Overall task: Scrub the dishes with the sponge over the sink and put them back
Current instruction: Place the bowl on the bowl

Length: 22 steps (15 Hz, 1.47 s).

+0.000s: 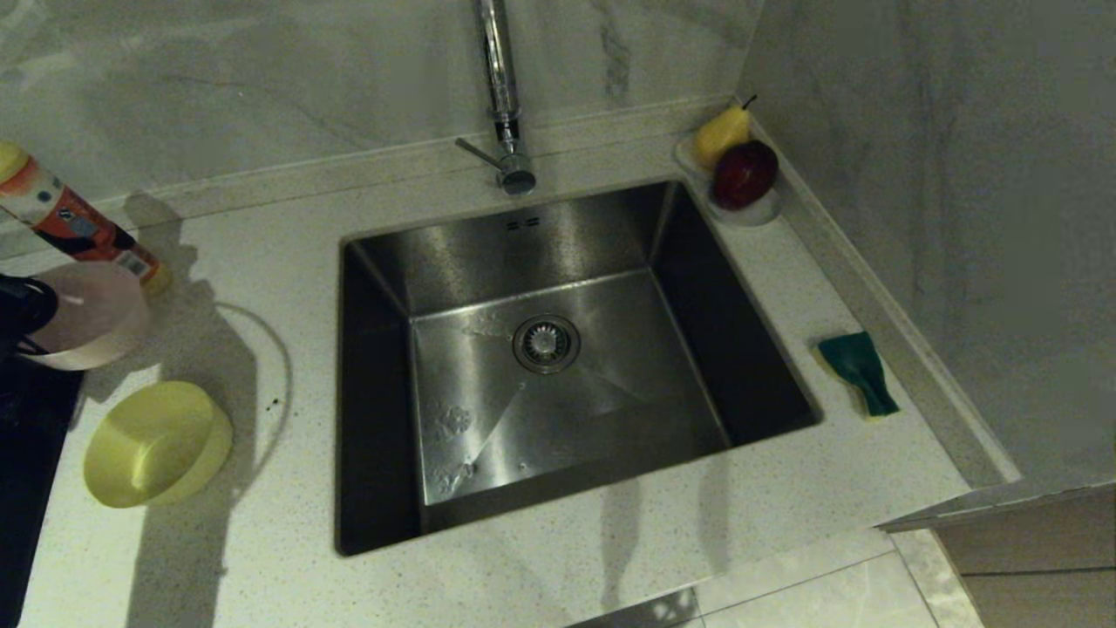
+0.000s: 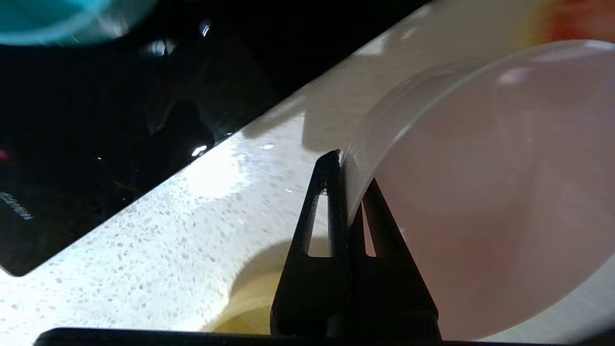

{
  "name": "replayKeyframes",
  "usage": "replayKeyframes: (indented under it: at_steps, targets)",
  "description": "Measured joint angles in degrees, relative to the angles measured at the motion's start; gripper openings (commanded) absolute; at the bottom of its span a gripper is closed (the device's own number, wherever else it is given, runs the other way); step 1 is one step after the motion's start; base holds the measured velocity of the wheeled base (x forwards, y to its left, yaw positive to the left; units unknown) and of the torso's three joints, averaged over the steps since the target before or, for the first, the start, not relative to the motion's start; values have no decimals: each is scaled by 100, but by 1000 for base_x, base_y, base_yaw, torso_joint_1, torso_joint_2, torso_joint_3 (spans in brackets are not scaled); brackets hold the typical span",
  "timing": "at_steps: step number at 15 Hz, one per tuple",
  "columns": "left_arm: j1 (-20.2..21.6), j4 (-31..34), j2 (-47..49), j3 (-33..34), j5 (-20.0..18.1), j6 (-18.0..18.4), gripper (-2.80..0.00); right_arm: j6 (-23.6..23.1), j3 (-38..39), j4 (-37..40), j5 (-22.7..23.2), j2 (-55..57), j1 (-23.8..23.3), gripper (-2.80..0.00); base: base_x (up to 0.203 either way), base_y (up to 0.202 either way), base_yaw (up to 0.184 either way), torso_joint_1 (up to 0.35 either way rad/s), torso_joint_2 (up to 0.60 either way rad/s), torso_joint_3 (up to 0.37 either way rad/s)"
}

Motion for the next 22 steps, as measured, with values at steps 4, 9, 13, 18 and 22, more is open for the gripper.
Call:
replayKeyframes:
  at_steps: [4, 9, 13, 18, 22]
  targets:
    - [-2, 712, -545, -437, -46, 129, -280, 0, 0, 0, 1, 0, 0, -280, 0, 0, 0, 0, 0, 0]
    - [-235, 1418, -1182, -135, -458, 243, -280, 2, 0, 0, 1, 0, 0, -280, 0, 0, 0, 0, 0, 0]
    - [-510, 1236, -1498, 1070, -474, 460, -280, 0, 0, 0, 1, 0, 0, -280, 0, 0, 0, 0, 0, 0]
    - [-736, 254, -1892, 2544, -439, 490, -280, 0, 0, 0, 2, 0, 0, -280, 0, 0, 0, 0, 0, 0]
    - [-746, -97, -1986, 3005, -421, 495, -280, 0, 0, 0, 1, 0, 0, -280, 0, 0, 0, 0, 0, 0]
